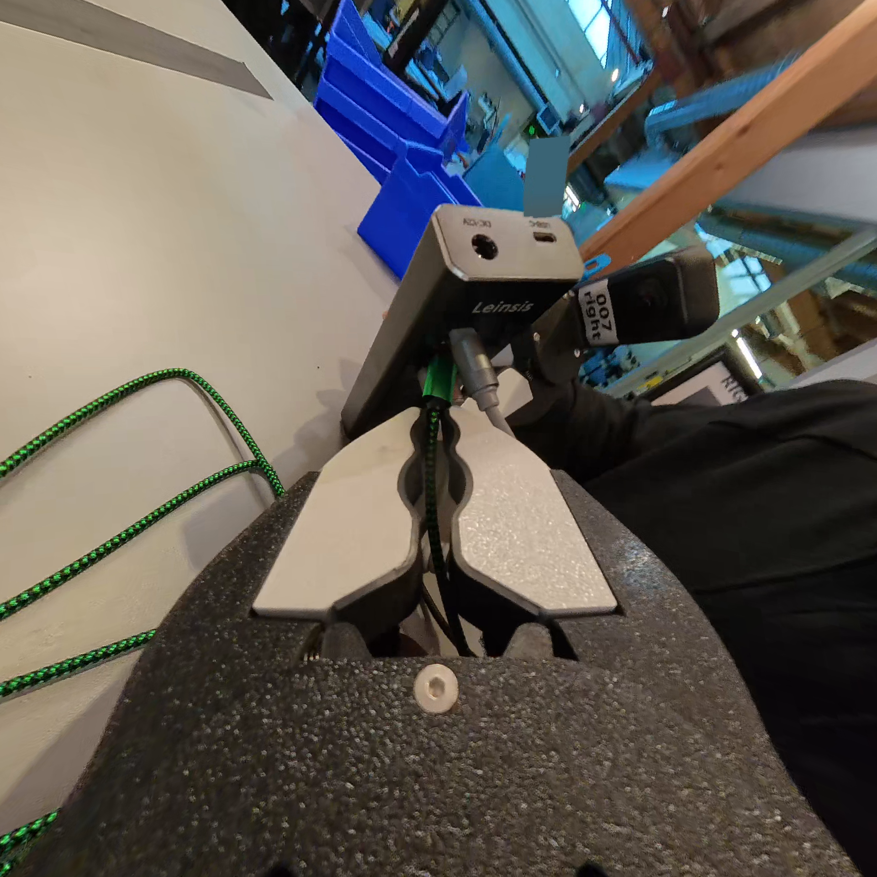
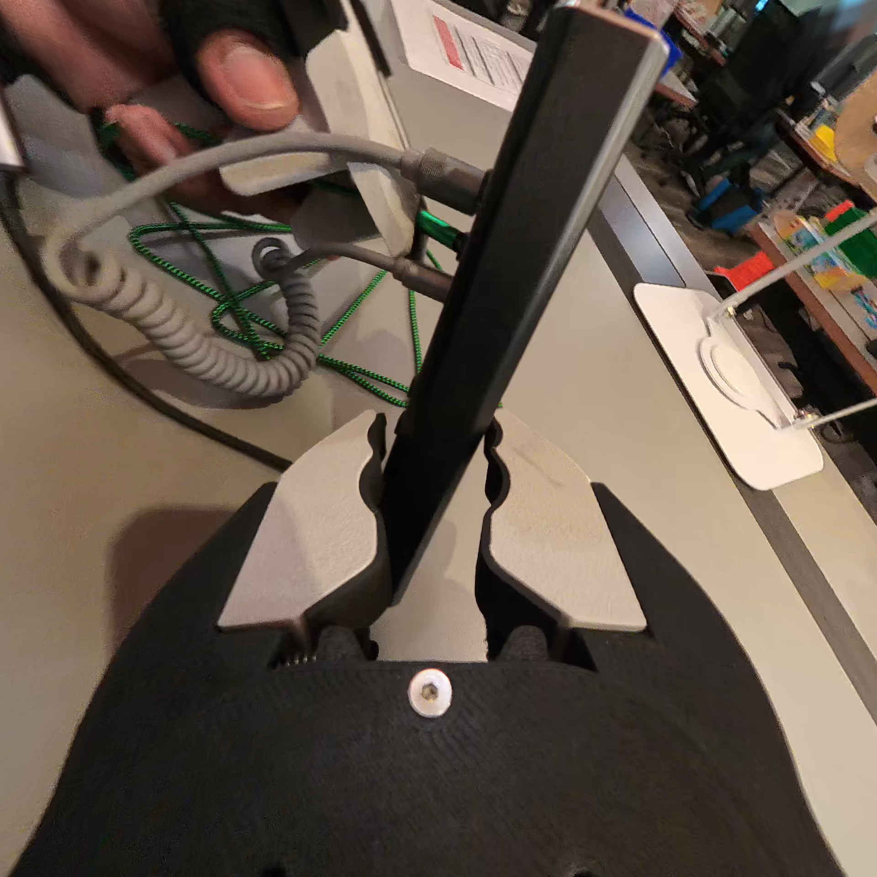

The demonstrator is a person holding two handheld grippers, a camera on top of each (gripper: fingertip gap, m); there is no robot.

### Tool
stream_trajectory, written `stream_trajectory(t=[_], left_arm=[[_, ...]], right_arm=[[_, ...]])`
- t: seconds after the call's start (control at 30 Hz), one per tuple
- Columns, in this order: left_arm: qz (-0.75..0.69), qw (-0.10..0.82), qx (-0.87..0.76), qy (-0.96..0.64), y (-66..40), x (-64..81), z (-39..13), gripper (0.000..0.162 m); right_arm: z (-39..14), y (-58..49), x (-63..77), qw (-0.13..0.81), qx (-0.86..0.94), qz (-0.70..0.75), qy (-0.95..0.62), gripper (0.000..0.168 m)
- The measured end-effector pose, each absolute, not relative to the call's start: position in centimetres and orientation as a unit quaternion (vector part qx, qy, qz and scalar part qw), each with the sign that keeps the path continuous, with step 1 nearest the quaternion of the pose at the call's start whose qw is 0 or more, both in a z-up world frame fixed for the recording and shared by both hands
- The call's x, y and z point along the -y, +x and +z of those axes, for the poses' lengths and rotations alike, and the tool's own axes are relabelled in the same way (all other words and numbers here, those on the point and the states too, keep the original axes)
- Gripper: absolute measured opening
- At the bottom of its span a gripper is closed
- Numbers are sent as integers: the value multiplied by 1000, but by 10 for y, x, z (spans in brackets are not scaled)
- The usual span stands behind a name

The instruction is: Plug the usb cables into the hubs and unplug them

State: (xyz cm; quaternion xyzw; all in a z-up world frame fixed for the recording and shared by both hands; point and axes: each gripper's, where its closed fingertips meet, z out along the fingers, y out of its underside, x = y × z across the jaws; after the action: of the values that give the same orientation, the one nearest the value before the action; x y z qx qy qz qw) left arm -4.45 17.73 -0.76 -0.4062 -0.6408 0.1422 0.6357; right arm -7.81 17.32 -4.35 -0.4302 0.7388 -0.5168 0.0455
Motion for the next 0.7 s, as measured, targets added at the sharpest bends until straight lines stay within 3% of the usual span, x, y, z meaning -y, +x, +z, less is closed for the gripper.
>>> stream_trajectory(t=[0.27,0.7], left_arm=[[154,592,651,-450,-42,-189,-1,4],[201,477,667,-536,-40,-203,5,4]], right_arm=[[-43,-71,-191,75,-737,-516,-430,41],[-43,-71,-197,-54,-754,-543,-366,38]])
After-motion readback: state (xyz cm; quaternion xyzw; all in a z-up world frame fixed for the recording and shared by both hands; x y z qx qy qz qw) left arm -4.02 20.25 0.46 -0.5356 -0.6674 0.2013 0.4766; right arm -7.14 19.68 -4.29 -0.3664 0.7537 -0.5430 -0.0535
